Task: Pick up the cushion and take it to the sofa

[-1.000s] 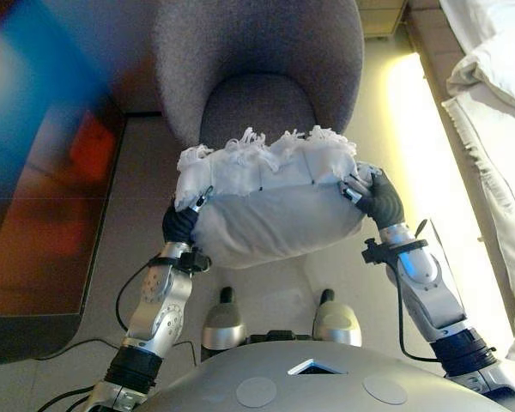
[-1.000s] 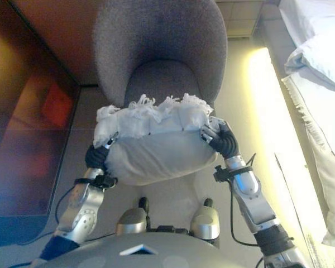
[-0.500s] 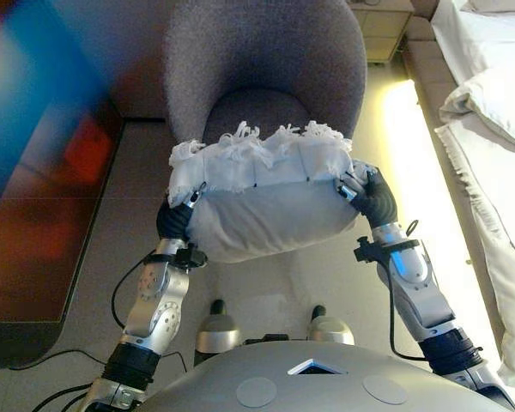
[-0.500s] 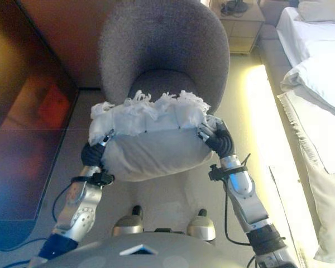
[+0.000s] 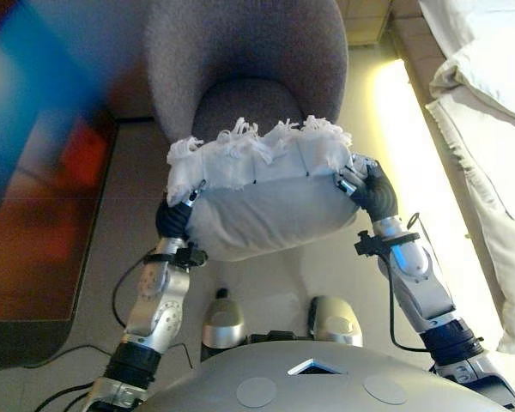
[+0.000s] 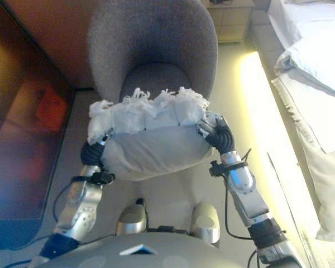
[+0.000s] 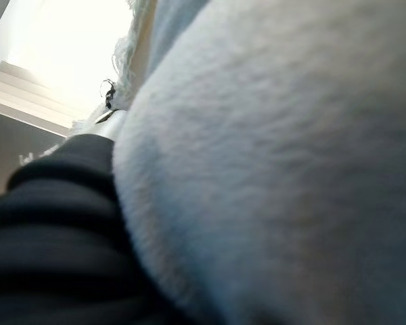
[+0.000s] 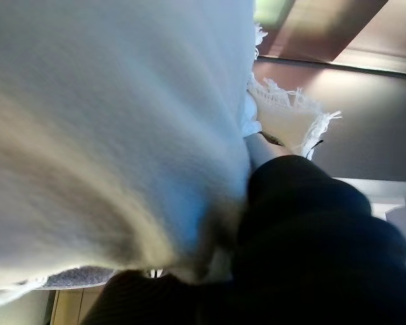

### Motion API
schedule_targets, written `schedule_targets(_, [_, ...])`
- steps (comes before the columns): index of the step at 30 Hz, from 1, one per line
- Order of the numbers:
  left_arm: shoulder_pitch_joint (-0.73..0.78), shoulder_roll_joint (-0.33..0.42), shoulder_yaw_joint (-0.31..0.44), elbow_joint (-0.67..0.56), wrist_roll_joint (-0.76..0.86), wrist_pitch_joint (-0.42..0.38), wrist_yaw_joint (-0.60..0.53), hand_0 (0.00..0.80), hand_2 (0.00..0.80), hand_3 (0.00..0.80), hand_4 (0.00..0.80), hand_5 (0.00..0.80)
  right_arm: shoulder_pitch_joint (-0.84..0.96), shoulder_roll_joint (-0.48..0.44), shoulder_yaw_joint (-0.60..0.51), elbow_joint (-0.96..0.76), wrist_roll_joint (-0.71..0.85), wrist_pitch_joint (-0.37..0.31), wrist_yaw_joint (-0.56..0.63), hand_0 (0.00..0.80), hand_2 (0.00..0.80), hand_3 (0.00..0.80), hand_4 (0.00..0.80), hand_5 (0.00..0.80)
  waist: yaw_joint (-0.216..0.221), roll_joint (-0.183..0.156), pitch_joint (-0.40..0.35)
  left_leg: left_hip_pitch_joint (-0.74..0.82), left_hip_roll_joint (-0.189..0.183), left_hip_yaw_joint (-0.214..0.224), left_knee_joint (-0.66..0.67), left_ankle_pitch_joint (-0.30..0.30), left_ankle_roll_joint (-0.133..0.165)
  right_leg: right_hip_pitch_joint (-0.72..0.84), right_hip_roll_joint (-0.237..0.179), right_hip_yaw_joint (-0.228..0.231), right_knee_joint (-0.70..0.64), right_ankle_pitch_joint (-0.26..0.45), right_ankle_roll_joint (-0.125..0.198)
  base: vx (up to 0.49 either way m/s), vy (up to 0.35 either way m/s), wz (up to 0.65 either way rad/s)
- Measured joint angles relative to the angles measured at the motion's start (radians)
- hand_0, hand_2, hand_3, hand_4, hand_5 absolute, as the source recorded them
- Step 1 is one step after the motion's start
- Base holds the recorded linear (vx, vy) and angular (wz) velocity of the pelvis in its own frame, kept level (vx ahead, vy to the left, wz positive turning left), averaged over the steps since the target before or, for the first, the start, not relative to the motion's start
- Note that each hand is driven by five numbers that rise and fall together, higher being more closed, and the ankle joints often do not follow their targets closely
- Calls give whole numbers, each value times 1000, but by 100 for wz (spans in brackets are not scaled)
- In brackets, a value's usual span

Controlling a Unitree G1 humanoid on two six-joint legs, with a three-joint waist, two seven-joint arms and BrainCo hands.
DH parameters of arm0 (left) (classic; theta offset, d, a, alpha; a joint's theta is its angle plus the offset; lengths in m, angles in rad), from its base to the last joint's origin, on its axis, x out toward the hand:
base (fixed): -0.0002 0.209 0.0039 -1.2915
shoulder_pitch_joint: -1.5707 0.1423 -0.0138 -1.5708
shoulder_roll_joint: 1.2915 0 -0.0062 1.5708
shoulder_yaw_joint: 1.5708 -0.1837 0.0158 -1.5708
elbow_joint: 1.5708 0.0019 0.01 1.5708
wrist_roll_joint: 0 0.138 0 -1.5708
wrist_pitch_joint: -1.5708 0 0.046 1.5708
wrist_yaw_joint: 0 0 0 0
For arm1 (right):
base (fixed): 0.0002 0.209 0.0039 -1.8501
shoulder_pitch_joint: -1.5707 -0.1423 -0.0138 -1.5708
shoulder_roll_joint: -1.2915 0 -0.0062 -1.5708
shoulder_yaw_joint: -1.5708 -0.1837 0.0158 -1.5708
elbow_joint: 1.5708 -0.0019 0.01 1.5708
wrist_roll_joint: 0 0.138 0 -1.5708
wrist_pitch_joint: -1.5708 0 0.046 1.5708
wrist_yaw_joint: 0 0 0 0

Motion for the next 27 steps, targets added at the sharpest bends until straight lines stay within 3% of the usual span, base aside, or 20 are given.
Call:
schedule_targets(2, [-5, -8, 1, 0, 0, -1, 2, 800, 800, 800, 800, 800, -5, -5, -3, -3, 0, -4, 0, 800, 800, 800, 800, 800, 4, 2, 4, -37, -71, 5, -64, -3, 3, 17, -4, 29, -85, 46, -9, 304, 33, 7])
schedule_targets(4, [-7, -10, 2, 0, 0, -1, 6, 800, 800, 800, 800, 800, -7, -4, -2, -2, 0, 0, 0, 800, 800, 800, 800, 800, 28, -2, 9, -33, -105, 2, -185, 28, 34, 61, 1, 63, -168, 84, 7, 328, 50, 2])
schedule_targets(6, [-7, -10, 2, 1, 0, -2, 6, 800, 800, 800, 800, 800, -7, -6, 0, -3, 0, 0, 0, 800, 800, 800, 800, 800, 41, 1, 13, -29, -94, -13, -250, 51, 44, 124, 12, 89, -221, 80, 18, 461, 118, 1])
schedule_targets(7, [-7, -10, 2, 3, 0, -4, 6, 800, 800, 800, 800, 800, -7, -6, 0, -2, 1, 0, 0, 800, 800, 800, 800, 800, 57, 5, 17, -24, -82, -19, -242, 101, 24, 150, 12, 101, -238, 74, 28, 451, 148, -26])
schedule_targets(8, [-6, -9, 6, 3, 0, -7, 7, 800, 800, 800, 800, 800, -9, 0, 1, -2, 1, 0, 0, 800, 800, 800, 800, 800, 67, 4, 21, -10, -80, -6, -213, 136, 34, 168, 9, 114, -258, 71, 34, 407, 162, -55])
schedule_targets(9, [-6, -5, 16, 3, -1, -13, 9, 800, 800, 800, 800, 800, -16, 7, 13, -2, 1, 1, 0, 800, 800, 800, 800, 800, 94, -12, 30, -11, -80, 33, -177, 124, 87, 186, 0, 108, -259, 66, 38, 408, 190, -70])
schedule_targets(10, [-9, 18, 34, 3, -1, -20, 10, 800, 800, 800, 800, 800, -28, 17, 32, -2, 1, 2, 2, 800, 800, 800, 800, 800, 111, -25, 48, -9, -68, 64, -136, 95, 86, 185, 2, 95, -207, 40, 38, 399, 205, -59])
schedule_targets(12, [-18, 57, 45, 3, -1, -34, 10, 800, 800, 800, 800, 800, -28, 29, 48, -4, 1, 2, 6, 800, 800, 800, 800, 800, 118, -45, 54, -17, -64, 75, -66, 57, 95, 205, 1, 58, -174, 35, 29, 338, 238, -32])
schedule_targets(14, [-43, 69, 46, 3, -1, -57, 11, 800, 800, 800, 800, 800, -54, 31, 44, -3, 2, 1, 8, 800, 800, 800, 800, 800, 124, -57, 61, -57, -67, 71, 54, -21, 94, 254, -23, 61, -247, 61, 28, 426, 287, -31])
schedule_targets(15, [-67, 74, 53, 2, -1, -60, 11, 800, 800, 800, 800, 800, -69, 35, 32, -4, 3, 0, 8, 800, 800, 800, 800, 800, 130, -65, 67, -129, -65, 56, 175, -66, 84, 278, -40, 63, -294, 49, 49, 528, 288, -12])
schedule_targets(16, [-91, 63, 49, 4, -1, -58, 10, 800, 800, 800, 800, 800, -78, 37, 10, -2, 4, -3, 8, 800, 800, 800, 800, 800, 120, -65, 71, -181, -60, 30, 218, -91, 72, 291, -49, 60, -313, 37, 101, 494, 270, 11])
schedule_targets(17, [-100, 50, 37, 5, -1, -52, 6, 800, 800, 800, 800, 800, -72, 36, -12, -2, 12, -2, 9, 800, 800, 800, 800, 800, 108, -62, 70, -205, -55, 9, 205, -89, 73, 307, -56, 58, -321, 24, 104, 461, 265, 12])
schedule_targets(18, [-97, 43, 30, 4, -1, -46, -1, 800, 800, 800, 800, 800, -65, 30, -24, -4, 14, -2, 10, 800, 800, 800, 800, 800, 105, -60, 65, -203, -51, 0, 173, -49, 78, 317, -66, 59, -315, 4, 105, 357, 217, 5])
schedule_targets(20, [-82, 37, 32, 4, -1, -36, -15, 800, 800, 800, 800, 800, -19, 28, -28, -34, 14, -1, 12, 800, 800, 800, 800, 800, 114, -115, 45, -192, -88, 52, 167, -62, 101, 308, -120, 45, -277, -8, 129, 391, 212, -11])
schedule_targets(22, [-81, 39, 40, 4, -1, -35, -23, 800, 800, 800, 800, 800, 1, 39, -29, -61, 14, 0, 13, 800, 800, 800, 800, 800, 111, -139, 36, -183, -114, 59, 144, -70, 126, 243, -148, 27, -139, -1, 141, 449, 213, 7])
schedule_targets(24, [-81, 51, 43, 4, -1, -35, -26, 800, 800, 800, 800, 800, 4, 59, -30, -68, 13, 0, 13, 800, 800, 800, 800, 800, 111, -150, 26, -154, -141, 59, 119, -74, 142, 201, -171, 30, -25, 25, 158, 421, 173, 20])
schedule_targets(27, [-87, 63, 46, 2, 0, -35, -26, 800, 800, 800, 800, 800, 3, 79, -29, -70, 12, 1, 6, 800, 800, 800, 800, 800, 108, -150, -2, -130, -153, 59, 92, -73, 152, 187, -170, 31, 9, 107, 173, 357, 92, 24])
